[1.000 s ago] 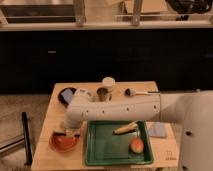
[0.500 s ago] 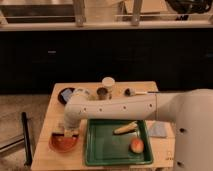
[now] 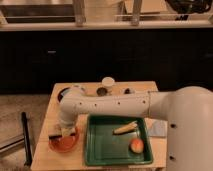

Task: Place eraser in red bowl

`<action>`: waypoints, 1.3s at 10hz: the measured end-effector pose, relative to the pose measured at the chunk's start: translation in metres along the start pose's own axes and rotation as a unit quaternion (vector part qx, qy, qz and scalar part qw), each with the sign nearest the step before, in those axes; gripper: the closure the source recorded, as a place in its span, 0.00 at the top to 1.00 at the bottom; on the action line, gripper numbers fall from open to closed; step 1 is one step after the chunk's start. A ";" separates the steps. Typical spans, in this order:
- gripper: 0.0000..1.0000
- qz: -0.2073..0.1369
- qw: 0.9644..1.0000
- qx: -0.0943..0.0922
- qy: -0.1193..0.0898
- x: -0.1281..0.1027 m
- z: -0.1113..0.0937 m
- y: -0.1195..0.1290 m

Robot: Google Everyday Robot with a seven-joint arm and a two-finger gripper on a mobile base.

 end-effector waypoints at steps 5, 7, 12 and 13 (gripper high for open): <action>0.02 -0.109 0.993 -0.041 -0.021 -0.017 0.010 -0.003; 0.02 -0.130 0.989 -0.058 -0.028 -0.017 0.015 -0.006; 0.33 -0.126 0.988 -0.081 -0.035 -0.004 0.025 -0.011; 0.43 -0.124 0.988 -0.084 -0.036 -0.001 0.026 -0.011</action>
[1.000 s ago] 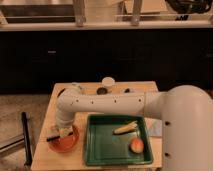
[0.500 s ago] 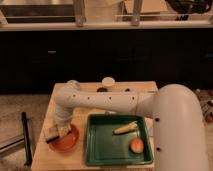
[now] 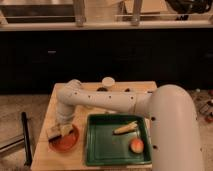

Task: Place eraser in red bowl

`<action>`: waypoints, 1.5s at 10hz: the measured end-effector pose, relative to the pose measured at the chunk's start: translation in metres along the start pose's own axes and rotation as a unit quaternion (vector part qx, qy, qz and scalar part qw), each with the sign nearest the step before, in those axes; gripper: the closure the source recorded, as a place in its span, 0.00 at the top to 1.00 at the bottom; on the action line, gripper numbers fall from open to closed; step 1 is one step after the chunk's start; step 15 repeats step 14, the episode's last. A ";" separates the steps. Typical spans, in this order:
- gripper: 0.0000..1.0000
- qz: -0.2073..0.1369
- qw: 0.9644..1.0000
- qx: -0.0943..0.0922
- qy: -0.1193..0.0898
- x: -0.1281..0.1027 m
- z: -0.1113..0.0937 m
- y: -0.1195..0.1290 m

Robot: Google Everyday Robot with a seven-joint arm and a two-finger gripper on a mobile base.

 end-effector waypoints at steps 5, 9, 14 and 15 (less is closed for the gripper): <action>0.80 0.001 1.000 -0.004 -0.004 0.005 -0.003 0.005; 0.80 -0.002 1.000 -0.001 -0.005 0.004 -0.006 0.006; 0.80 0.006 1.000 0.019 0.005 0.006 -0.023 -0.009; 0.80 0.006 1.000 0.019 0.005 0.006 -0.023 -0.009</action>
